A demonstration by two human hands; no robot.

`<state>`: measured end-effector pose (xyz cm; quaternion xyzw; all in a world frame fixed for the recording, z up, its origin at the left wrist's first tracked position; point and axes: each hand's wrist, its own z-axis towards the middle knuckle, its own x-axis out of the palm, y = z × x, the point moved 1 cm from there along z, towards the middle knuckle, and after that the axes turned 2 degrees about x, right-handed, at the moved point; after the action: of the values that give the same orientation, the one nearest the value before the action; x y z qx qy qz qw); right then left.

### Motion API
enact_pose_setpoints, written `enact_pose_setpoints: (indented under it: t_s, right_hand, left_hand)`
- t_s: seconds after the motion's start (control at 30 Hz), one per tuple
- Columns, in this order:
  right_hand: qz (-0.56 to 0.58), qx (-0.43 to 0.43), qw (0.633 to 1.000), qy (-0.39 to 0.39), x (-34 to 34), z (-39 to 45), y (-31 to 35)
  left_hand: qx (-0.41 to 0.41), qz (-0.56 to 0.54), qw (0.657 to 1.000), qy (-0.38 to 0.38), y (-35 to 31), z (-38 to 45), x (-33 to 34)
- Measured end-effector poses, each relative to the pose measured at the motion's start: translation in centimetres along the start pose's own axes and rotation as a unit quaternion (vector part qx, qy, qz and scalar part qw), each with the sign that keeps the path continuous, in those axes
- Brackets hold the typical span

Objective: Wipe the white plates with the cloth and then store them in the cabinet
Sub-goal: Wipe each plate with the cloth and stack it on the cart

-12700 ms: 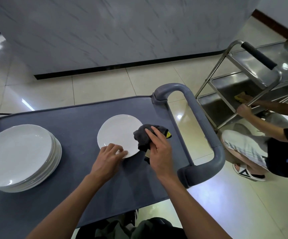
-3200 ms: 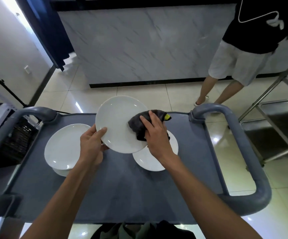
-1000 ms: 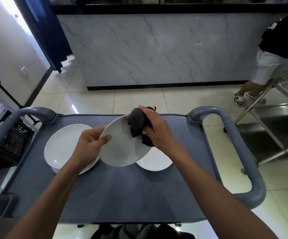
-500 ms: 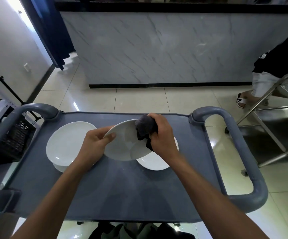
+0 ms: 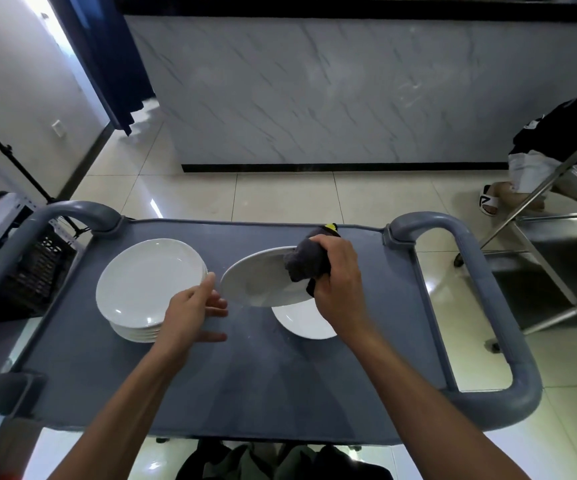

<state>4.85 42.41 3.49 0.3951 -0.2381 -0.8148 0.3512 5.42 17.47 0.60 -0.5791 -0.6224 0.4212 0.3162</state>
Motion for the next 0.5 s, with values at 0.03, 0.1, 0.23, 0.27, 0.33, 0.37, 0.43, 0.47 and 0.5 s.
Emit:
enact_pose_setpoints:
  t_s: [0.03,0.1,0.23,0.27,0.33,0.37,0.43,0.47,0.5]
  right_hand:
    - [-0.005,-0.007,1.000,-0.001,0.1,-0.2,0.1]
    - [-0.011,-0.020,1.000,-0.011,0.4,-0.5,0.1]
    - [-0.015,-0.058,0.998,-0.019,1.0,-0.9,-0.1]
    - [-0.020,-0.066,0.998,-0.015,1.2,-0.9,-0.1]
    - [-0.029,-0.078,0.997,-0.005,1.4,-1.1,-0.2]
    - [-0.031,-0.081,0.996,0.000,1.5,-1.2,-0.3]
    - [-0.031,-0.089,0.996,0.006,1.6,-1.5,-0.5]
    - [-0.032,-0.096,0.995,0.011,1.6,-1.7,-0.6]
    - [-0.034,-0.105,0.994,0.019,1.5,-1.9,-0.8]
  left_hand:
    - [-0.032,-0.010,0.999,0.017,-0.1,-0.1,0.0]
    - [-0.099,-0.028,0.992,0.078,-0.4,-0.4,0.2]
    - [-0.179,-0.113,0.962,0.171,-1.0,-0.8,0.9]
    - [-0.190,-0.133,0.957,0.175,-1.1,-0.9,1.2]
    - [-0.202,-0.162,0.952,0.161,-1.3,-1.2,1.9]
    - [-0.205,-0.177,0.951,0.150,-1.4,-1.2,2.1]
    - [-0.205,-0.220,0.944,0.137,-1.4,-1.1,2.4]
    - [-0.203,-0.245,0.938,0.135,-1.5,-1.2,2.4]
    - [-0.200,-0.271,0.932,0.133,-1.6,-1.1,2.4]
